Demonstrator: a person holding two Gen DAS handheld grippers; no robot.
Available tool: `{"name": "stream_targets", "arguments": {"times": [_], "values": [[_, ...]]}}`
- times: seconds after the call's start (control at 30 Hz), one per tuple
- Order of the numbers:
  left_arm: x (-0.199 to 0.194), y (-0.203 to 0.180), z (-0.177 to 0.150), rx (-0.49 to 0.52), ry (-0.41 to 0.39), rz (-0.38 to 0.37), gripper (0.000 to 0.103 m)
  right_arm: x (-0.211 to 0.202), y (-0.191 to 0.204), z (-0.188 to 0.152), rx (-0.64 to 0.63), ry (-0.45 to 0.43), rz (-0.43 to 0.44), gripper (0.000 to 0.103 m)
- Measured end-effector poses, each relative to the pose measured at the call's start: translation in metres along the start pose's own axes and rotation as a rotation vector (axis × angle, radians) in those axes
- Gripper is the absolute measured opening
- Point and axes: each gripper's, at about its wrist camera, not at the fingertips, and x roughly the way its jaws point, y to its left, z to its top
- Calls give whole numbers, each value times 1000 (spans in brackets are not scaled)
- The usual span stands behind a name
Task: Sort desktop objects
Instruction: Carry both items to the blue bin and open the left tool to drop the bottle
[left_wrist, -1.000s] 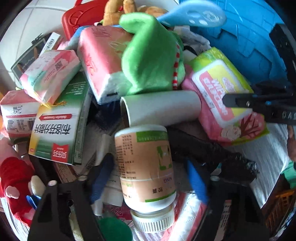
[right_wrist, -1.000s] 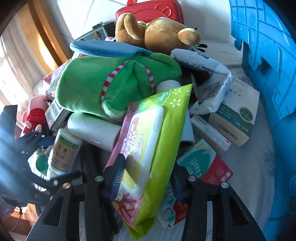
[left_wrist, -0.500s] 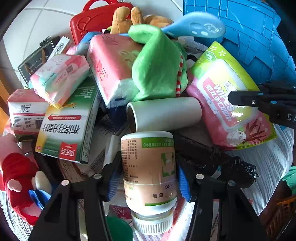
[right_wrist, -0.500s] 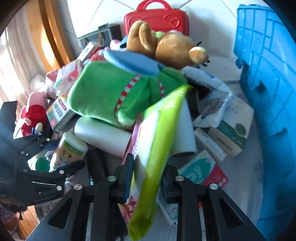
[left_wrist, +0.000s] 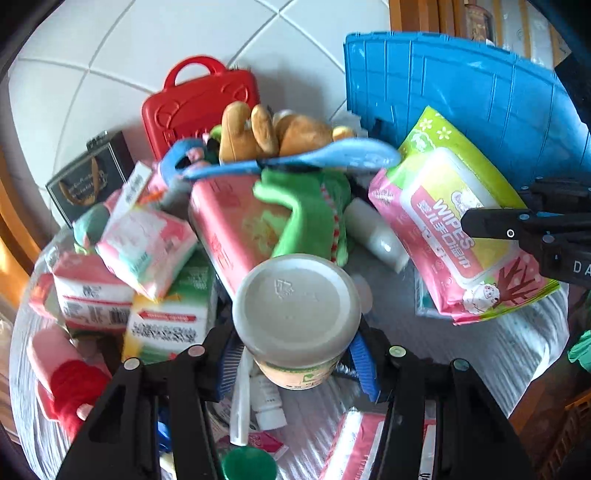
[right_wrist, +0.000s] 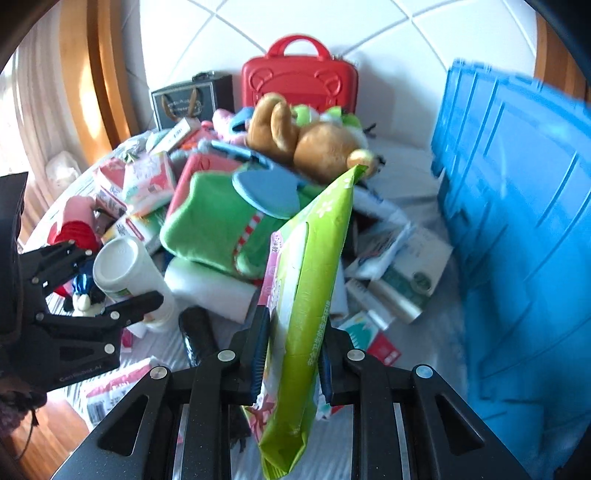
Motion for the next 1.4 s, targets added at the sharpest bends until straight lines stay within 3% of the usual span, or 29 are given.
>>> {"name": "stream_targets", "arguments": {"times": [0.3, 0.7, 0.9, 1.03, 1.2, 1.4], "values": [[-48, -15, 76, 75, -183, -16, 52, -78, 9, 39, -17, -144, -77, 19], [-46, -19, 89, 114, -192, -83, 52, -80, -2, 67, 11, -109, -113, 19], [-72, -38, 121, 160, -266, -99, 52, -121, -8, 81, 25, -168, -130, 19], [-107, -73, 163, 201, -366, -122, 52, -185, -26, 88, 52, -286, -155, 19], [-149, -154, 228, 252, -499, -160, 52, -270, -81, 91, 89, -440, -223, 19], [-146, -254, 286, 285, -527, -205, 52, -318, -173, 76, 158, -473, -352, 19]]}}
